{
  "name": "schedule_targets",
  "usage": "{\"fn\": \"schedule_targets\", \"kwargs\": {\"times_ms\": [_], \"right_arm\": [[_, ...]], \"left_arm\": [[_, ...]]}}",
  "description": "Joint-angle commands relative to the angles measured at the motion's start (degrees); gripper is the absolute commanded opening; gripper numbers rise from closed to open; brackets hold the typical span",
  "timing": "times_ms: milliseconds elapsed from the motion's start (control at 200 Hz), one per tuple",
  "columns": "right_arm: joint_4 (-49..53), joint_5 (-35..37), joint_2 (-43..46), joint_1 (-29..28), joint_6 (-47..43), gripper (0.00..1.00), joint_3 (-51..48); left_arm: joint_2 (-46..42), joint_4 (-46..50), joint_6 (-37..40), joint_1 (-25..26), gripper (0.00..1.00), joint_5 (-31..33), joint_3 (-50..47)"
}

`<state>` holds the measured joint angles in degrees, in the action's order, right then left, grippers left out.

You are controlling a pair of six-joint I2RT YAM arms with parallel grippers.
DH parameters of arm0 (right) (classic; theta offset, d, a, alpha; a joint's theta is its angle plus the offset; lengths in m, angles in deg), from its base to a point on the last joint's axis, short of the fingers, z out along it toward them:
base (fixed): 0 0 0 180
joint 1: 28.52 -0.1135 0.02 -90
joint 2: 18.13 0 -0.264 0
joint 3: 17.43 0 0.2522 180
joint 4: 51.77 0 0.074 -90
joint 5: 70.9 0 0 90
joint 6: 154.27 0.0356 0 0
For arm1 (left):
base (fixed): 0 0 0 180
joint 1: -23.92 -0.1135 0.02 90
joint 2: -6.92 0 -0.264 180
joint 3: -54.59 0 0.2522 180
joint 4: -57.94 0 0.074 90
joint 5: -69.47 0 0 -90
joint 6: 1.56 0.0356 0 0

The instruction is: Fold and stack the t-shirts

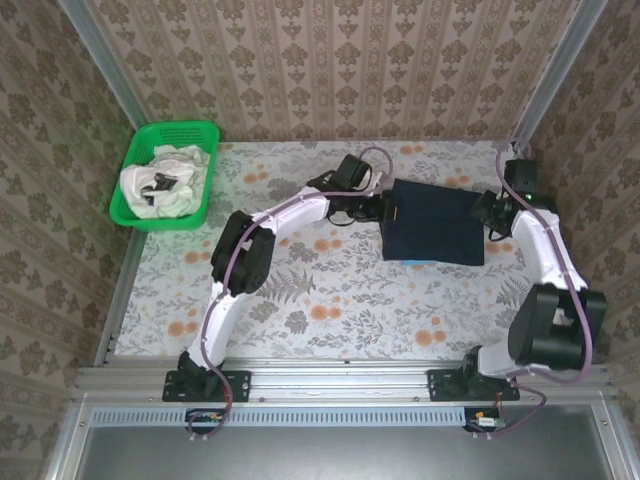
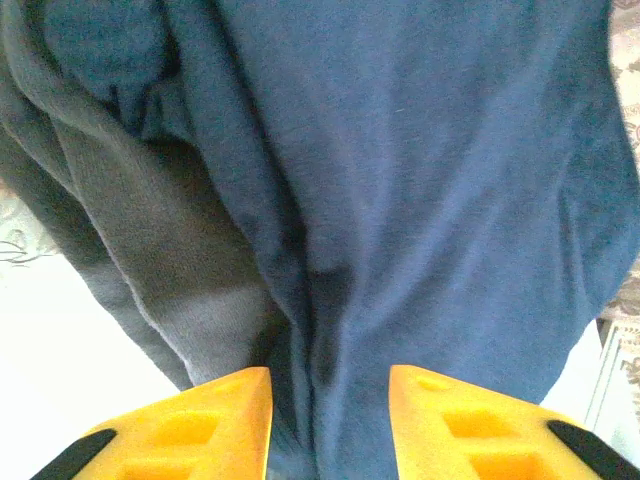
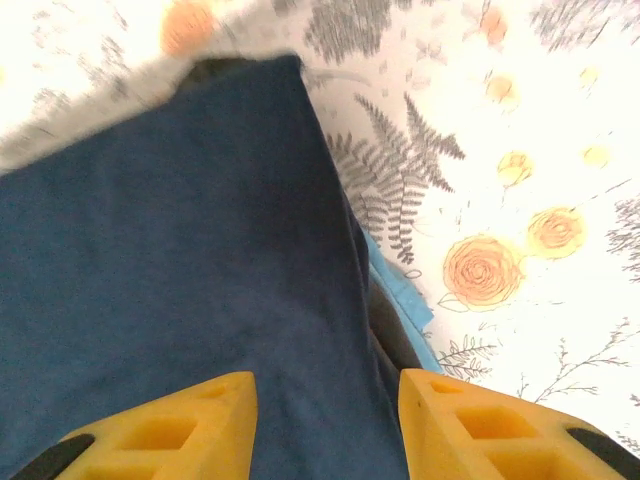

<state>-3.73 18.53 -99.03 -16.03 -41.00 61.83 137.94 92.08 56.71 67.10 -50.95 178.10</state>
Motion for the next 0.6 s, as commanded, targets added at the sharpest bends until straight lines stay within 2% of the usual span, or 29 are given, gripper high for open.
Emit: {"fn": "schedule_targets", "kwargs": {"times_ms": [0, 105, 335, 440, 595], "right_arm": [[-6.2, -2.4, -1.3, -2.7, 2.4, 0.44, -2.0], [-6.0, -2.8, -9.9, -2.6, 3.8, 0.40, 2.5], [-5.5, -6.2, -28.2, -2.3, 3.1, 0.42, 17.0], [-1.5, -6.8, -34.1, -2.2, 2.3, 0.52, 23.8], [-0.1, -7.1, -34.0, -2.4, 1.0, 0.78, 26.0]], "left_arm": [[-4.7, 3.8, 4.5, 1.3, 0.39, 4.1, -0.7], [-4.0, 3.9, 6.5, 3.9, 0.41, 5.0, -0.6], [1.0, 7.4, 12.0, 7.5, 0.43, 4.6, 0.1], [1.6, 8.5, 13.5, 7.7, 0.42, 4.3, -1.9], [1.4, 8.0, 14.8, 7.2, 0.40, 3.4, -3.9]]}}
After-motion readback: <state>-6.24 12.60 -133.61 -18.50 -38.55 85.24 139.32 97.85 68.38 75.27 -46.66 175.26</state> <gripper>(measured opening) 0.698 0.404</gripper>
